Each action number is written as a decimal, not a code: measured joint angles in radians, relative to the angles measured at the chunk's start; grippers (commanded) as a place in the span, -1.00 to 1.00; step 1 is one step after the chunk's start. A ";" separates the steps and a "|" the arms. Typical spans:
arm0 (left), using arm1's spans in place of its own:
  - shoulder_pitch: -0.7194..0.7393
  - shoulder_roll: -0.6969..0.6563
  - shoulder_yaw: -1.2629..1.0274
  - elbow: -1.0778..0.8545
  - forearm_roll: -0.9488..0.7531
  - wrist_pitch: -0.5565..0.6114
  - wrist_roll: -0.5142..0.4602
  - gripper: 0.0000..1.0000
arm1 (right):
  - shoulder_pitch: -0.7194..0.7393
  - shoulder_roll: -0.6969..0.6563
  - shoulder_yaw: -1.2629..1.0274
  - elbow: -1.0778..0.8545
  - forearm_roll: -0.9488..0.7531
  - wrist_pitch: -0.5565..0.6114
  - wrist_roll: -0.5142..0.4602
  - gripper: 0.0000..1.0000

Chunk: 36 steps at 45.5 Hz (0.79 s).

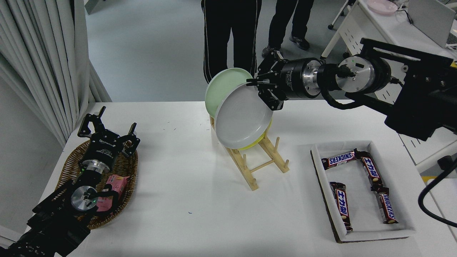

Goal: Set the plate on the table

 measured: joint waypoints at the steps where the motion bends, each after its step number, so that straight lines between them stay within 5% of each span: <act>1: 0.000 0.000 0.000 0.000 0.000 0.000 0.000 1.00 | 0.003 -0.002 0.004 0.004 0.007 -0.005 0.000 -1.00; 25: 0.000 0.000 0.000 0.000 0.000 0.000 0.000 1.00 | 0.017 -0.022 0.072 0.042 0.176 -0.093 -0.029 -1.00; 36: 0.000 0.000 0.000 0.000 0.000 0.000 0.000 1.00 | -0.032 0.002 0.118 0.069 0.268 -0.236 -0.034 -1.00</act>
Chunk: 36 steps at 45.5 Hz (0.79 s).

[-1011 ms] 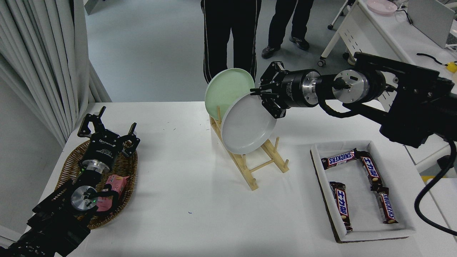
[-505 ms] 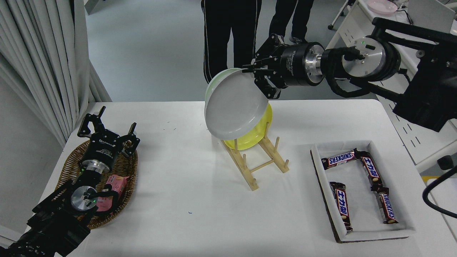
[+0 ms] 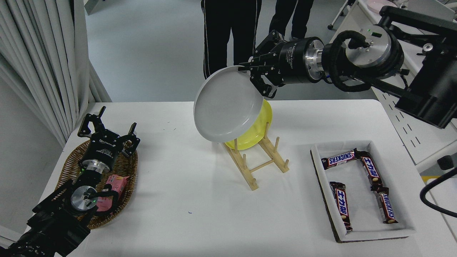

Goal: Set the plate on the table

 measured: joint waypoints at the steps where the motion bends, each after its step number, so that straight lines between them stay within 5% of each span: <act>1: 0.000 0.000 0.000 0.000 0.000 0.000 0.000 1.00 | -0.008 0.004 0.009 0.002 0.005 -0.014 0.000 -1.00; 17: 0.000 0.000 0.000 0.000 0.000 0.000 0.000 1.00 | -0.160 0.119 0.116 0.013 0.032 -0.256 0.007 -1.00; 36: 0.000 0.000 0.000 0.000 0.000 -0.001 0.000 1.00 | -0.211 0.332 0.078 -0.142 0.028 -0.323 0.011 -1.00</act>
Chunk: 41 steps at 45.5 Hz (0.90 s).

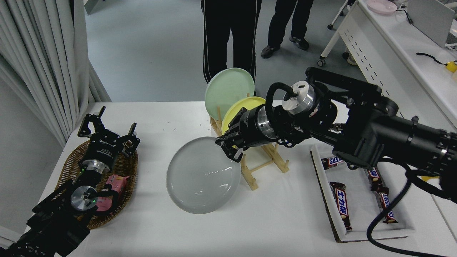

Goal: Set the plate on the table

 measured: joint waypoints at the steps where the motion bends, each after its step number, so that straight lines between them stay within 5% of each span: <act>1: 0.000 0.000 0.000 0.000 0.000 0.000 0.000 1.00 | -0.003 0.015 -0.001 -0.017 0.001 -0.001 0.000 -1.00; 41: 0.000 0.000 0.000 0.000 0.000 0.000 0.000 1.00 | -0.207 0.131 0.005 -0.297 0.070 -0.010 -0.009 -1.00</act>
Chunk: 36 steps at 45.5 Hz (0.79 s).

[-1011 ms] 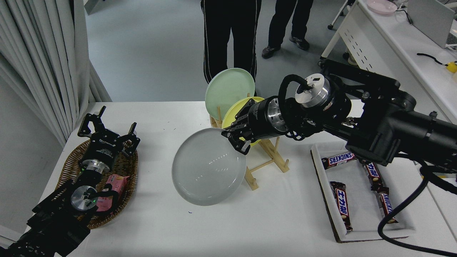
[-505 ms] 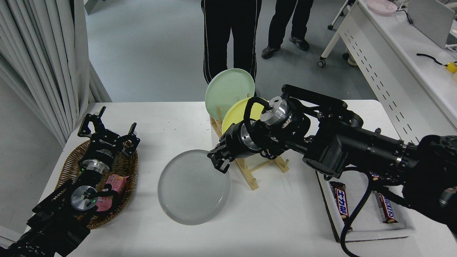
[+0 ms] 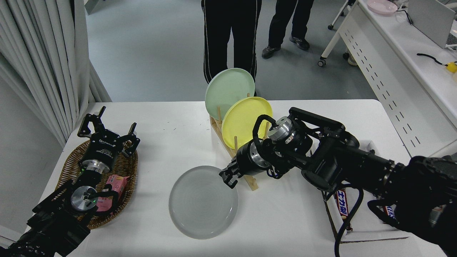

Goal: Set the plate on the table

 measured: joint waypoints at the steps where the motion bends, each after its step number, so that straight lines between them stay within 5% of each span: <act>1: 0.000 0.000 0.000 0.000 0.000 0.000 0.000 1.00 | -0.006 0.000 0.000 -0.003 0.001 0.000 0.000 -1.00; 36: 0.000 0.000 0.000 0.000 0.000 0.000 0.000 1.00 | -0.104 0.002 0.013 -0.045 0.022 0.000 0.002 -1.00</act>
